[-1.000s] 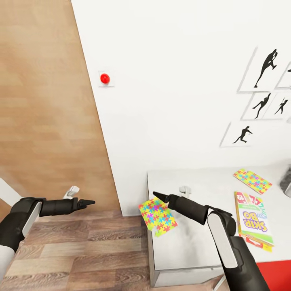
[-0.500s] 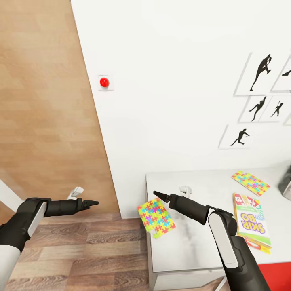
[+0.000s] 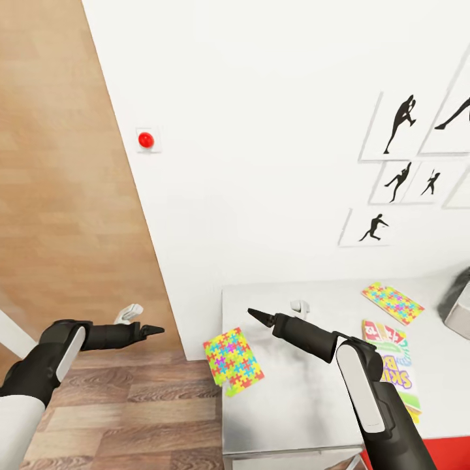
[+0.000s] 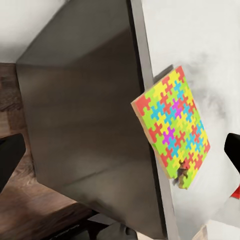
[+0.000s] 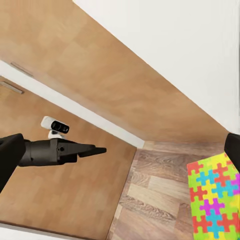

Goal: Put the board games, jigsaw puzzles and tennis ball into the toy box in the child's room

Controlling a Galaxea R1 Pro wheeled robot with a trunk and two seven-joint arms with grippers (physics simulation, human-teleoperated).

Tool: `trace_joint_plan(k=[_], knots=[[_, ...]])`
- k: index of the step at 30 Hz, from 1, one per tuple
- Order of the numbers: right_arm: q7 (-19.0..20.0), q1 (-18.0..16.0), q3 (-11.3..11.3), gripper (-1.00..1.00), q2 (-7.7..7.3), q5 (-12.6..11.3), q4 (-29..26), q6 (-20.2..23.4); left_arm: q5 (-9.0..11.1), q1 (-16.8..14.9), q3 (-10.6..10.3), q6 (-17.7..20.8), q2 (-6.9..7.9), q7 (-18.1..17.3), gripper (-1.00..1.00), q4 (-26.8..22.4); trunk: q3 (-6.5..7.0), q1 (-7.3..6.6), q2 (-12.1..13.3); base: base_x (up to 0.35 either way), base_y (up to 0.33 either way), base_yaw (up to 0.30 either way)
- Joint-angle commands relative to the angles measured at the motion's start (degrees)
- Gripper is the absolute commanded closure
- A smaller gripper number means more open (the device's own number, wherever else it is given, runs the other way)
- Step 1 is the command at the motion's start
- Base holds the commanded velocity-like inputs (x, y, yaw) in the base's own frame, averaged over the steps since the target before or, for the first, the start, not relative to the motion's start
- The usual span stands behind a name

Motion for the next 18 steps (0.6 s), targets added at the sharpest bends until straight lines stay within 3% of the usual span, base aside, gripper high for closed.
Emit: trace_joint_plan(k=[1, 18], knots=[[0.2, -0.1, -0.1, -1.0, 0.03, 0.1, 0.0, 0.3, -0.1, 0.0, 0.1, 0.2, -0.02, -0.2, -1.0, 0.0, -0.08, 0.04, -0.1, 0.053, -0.072, 0.0], [0.0, -0.1, -0.1, -1.0, 0.03, 0.9, 0.0, 0.0, 0.1, 0.0, 0.1, 0.1, -0.19, 0.0, -1.0, -0.1, 0.01, 0.04, -0.1, 0.044, -0.128, 0.0]])
